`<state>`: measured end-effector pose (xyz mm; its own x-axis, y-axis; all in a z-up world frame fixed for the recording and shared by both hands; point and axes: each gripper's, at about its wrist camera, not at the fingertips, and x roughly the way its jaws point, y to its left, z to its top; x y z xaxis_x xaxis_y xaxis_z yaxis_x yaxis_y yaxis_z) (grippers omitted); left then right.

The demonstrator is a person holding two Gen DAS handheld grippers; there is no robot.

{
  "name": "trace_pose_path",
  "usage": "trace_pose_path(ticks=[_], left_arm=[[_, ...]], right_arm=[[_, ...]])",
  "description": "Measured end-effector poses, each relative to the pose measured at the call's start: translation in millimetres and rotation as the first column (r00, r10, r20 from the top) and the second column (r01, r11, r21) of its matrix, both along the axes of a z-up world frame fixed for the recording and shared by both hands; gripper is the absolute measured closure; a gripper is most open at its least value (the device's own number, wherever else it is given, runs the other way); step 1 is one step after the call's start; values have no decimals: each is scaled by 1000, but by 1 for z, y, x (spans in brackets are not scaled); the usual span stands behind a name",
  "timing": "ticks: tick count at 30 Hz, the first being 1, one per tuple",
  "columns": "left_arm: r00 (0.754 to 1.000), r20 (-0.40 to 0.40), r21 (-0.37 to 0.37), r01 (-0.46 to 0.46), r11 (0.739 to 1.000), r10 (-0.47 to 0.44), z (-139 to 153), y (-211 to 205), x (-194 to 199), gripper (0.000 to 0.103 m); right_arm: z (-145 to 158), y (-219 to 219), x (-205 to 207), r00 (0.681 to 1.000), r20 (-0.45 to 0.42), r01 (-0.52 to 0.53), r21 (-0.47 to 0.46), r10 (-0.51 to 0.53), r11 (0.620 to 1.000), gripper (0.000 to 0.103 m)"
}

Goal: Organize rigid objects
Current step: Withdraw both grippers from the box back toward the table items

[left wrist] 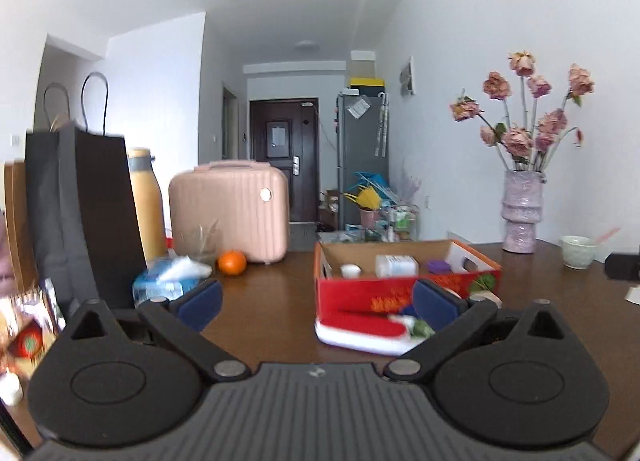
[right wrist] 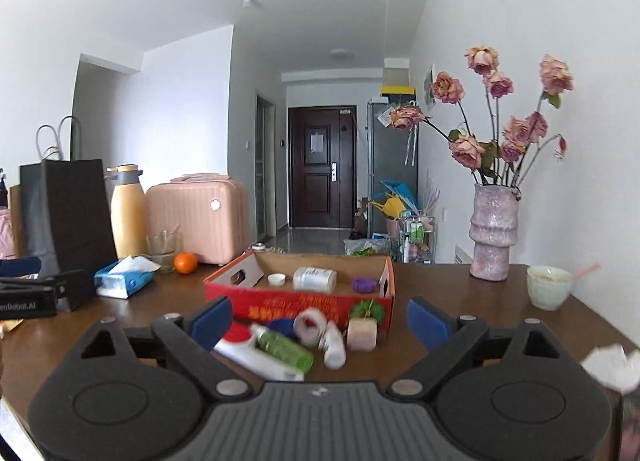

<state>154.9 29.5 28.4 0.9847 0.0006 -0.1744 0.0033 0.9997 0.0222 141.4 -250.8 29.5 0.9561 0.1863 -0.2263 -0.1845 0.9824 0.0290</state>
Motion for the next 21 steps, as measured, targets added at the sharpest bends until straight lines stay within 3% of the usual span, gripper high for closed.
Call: trace_pose_path(ticks=[3,6,11,15,18,21], left_arm=[[1000,3,17,20,1000,-20,-11,9,-18,0],[1000,-12,41,-6,999,7,-16,13,-18,0],[1000,-30,9,-3,1000,3,-21,20,-8,0],[995,-97,-6,15,1000,-15,-21,16,15,0],[991,-108,-48,77,996,-82,-21,14,36,0],[964,-233,-49,123,991,-131,-24,0,87,0]], right_arm=[[-15,6,-12,999,-11,-52,-18,52,998,9],[-21,11,-8,999,-26,-33,-30,32,999,9],[-27,14,9,998,-51,-32,-8,31,999,9],[-29,14,30,996,-93,3,-3,-3,1000,9],[-30,9,52,992,-125,15,8,-14,1000,10],[-38,0,86,983,-181,33,42,-25,999,15]])
